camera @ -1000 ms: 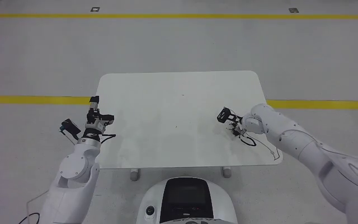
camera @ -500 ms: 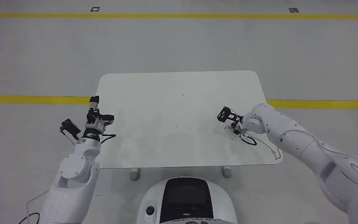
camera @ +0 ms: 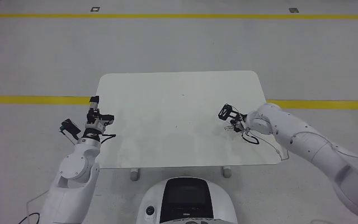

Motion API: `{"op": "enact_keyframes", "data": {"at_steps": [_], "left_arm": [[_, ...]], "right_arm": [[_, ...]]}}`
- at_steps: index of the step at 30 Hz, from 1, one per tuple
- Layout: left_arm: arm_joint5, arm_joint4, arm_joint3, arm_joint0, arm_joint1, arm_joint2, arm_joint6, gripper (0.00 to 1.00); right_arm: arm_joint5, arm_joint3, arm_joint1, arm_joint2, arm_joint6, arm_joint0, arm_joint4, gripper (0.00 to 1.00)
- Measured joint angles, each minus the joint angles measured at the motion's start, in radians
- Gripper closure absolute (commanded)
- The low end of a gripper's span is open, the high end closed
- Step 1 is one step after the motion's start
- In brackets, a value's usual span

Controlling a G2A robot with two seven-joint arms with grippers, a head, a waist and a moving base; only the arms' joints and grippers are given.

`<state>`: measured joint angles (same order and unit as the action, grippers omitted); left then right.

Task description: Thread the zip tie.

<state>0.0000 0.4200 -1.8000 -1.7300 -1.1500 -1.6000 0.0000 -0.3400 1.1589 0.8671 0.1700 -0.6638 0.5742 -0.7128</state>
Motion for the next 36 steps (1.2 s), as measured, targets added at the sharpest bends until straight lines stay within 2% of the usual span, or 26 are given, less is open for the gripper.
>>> {"op": "enact_keyframes", "data": {"at_steps": [4, 11, 14, 16, 18, 31, 36], "left_arm": [[0.000, 0.000, 0.000, 0.000, 0.000, 0.000, 0.000, 0.00], [0.000, 0.000, 0.000, 0.000, 0.000, 0.000, 0.000, 0.00], [0.000, 0.000, 0.000, 0.000, 0.000, 0.000, 0.000, 0.00], [0.000, 0.000, 0.000, 0.000, 0.000, 0.000, 0.000, 0.00], [0.000, 0.000, 0.000, 0.000, 0.000, 0.000, 0.000, 0.00], [0.000, 0.000, 0.000, 0.000, 0.000, 0.000, 0.000, 0.00], [0.000, 0.000, 0.000, 0.000, 0.000, 0.000, 0.000, 0.00]], "right_arm": [[0.000, 0.054, -0.050, 0.000, 0.050, -0.002, 0.009, 1.00], [0.000, 0.177, -0.172, 0.000, 0.179, 0.006, 0.024, 1.00], [0.000, 0.205, -0.223, 0.000, 0.238, 0.010, 0.032, 1.00], [0.000, 0.217, -0.248, 0.000, 0.271, 0.016, 0.035, 1.00], [0.000, 0.222, -0.255, 0.000, 0.285, 0.019, 0.035, 1.00], [0.002, 0.219, -0.254, 0.002, 0.286, 0.022, 0.036, 1.00], [0.000, 0.206, -0.267, 0.041, 0.382, 0.060, 0.071, 1.00]]}}
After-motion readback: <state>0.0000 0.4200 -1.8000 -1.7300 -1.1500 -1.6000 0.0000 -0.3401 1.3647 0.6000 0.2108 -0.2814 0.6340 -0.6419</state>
